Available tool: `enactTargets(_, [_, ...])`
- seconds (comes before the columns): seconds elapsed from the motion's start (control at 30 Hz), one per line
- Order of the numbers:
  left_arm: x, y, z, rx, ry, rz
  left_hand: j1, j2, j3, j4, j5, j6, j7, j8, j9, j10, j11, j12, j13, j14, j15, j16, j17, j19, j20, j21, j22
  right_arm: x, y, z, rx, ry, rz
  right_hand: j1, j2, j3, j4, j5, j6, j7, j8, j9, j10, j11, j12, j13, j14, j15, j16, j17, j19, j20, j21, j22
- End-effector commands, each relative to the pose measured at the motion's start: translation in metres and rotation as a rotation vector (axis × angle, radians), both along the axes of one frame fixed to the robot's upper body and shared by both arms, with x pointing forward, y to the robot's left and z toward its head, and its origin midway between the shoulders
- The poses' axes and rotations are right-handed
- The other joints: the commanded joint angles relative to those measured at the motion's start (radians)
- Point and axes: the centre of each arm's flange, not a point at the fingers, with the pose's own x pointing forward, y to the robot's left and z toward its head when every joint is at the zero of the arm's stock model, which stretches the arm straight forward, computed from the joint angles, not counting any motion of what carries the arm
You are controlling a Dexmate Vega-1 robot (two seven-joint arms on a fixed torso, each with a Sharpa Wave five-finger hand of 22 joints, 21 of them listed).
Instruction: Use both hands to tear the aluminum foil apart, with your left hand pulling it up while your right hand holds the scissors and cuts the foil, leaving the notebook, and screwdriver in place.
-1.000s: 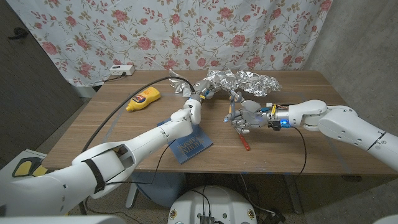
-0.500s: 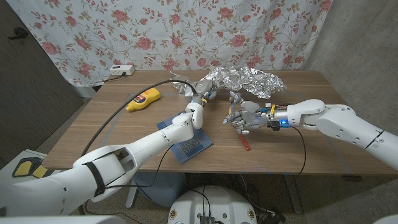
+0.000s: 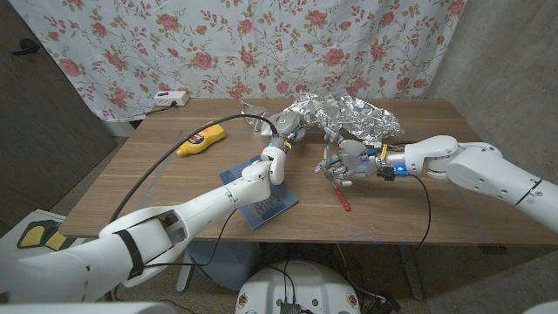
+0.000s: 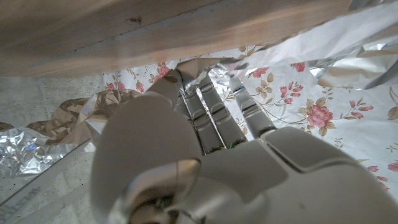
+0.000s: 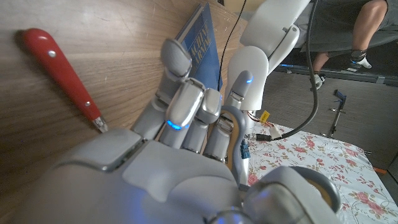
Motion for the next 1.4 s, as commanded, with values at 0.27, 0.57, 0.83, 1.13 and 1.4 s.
enactTargets(0.27, [-0.006, 0.002, -0.003, -0.014, -0.042, -0.02, 0.017, 0.003, -0.006, 0.003, 0.008, 0.012, 0.0, 0.005, 0.005, 0.024, -0.012, -0.005, 0.066, 0.007, -0.01, 0.006, 0.003, -0.003, -0.001, 0.007, 0.005, 0.006, 0.002, -0.004, -0.039, 0.025, 0.006, 0.008, -0.006, 0.001, 0.002, 0.013, -0.017, 0.186, -0.009, 0.006, 0.017, -0.018, 0.007, 0.0, -0.016, -0.013, 0.004, 0.003, 0.001, -0.001, -0.006, 0.002])
enactTargets(0.57, [-0.001, 0.007, -0.005, 0.006, -0.045, 0.012, 0.02, 0.004, -0.009, 0.004, 0.008, 0.012, -0.003, 0.003, 0.005, 0.022, -0.011, -0.011, 0.069, 0.004, -0.01, 0.005, 0.003, -0.005, -0.001, 0.01, 0.006, 0.004, -0.003, -0.006, -0.026, 0.034, 0.002, 0.008, -0.003, 0.001, 0.002, 0.015, -0.014, 0.184, -0.013, 0.004, 0.018, -0.018, 0.007, 0.0, -0.015, -0.013, 0.004, 0.003, 0.004, -0.002, -0.012, -0.006])
enactTargets(0.83, [0.002, 0.007, -0.006, 0.011, -0.046, 0.014, 0.023, 0.006, -0.011, 0.006, 0.007, 0.01, -0.002, 0.001, 0.004, 0.019, -0.011, -0.016, 0.074, 0.003, -0.01, 0.005, 0.005, -0.007, 0.0, 0.014, 0.007, 0.002, -0.006, -0.005, -0.023, 0.031, -0.002, 0.01, 0.001, 0.002, 0.002, 0.016, -0.01, 0.184, -0.012, 0.01, 0.021, -0.018, 0.007, 0.0, -0.013, -0.013, 0.004, 0.003, 0.005, 0.001, -0.016, -0.012])
enactTargets(1.13, [-0.001, 0.01, -0.003, -0.004, -0.059, 0.005, 0.026, 0.007, -0.014, 0.006, 0.007, 0.012, -0.001, 0.001, 0.004, 0.018, -0.01, -0.021, 0.079, 0.003, -0.01, 0.004, 0.005, -0.01, 0.001, 0.017, 0.007, 0.001, -0.008, -0.005, -0.041, 0.033, -0.001, 0.011, 0.004, 0.001, 0.001, 0.016, -0.008, 0.184, -0.017, 0.011, 0.021, -0.017, 0.007, 0.0, -0.012, -0.013, 0.004, 0.004, 0.005, -0.001, -0.011, 0.0])
enactTargets(1.4, [-0.006, 0.009, -0.002, -0.009, -0.076, -0.021, 0.028, 0.008, -0.015, 0.006, 0.007, 0.01, -0.004, -0.001, 0.004, 0.018, -0.011, -0.024, 0.081, 0.0, -0.01, 0.004, 0.007, -0.011, 0.0, 0.019, 0.007, 0.004, -0.004, -0.007, -0.051, 0.041, 0.019, 0.01, 0.005, 0.001, 0.001, 0.015, -0.006, 0.184, -0.021, 0.012, 0.019, -0.017, 0.007, 0.0, -0.012, -0.013, 0.004, 0.003, 0.005, -0.001, -0.012, 0.0])
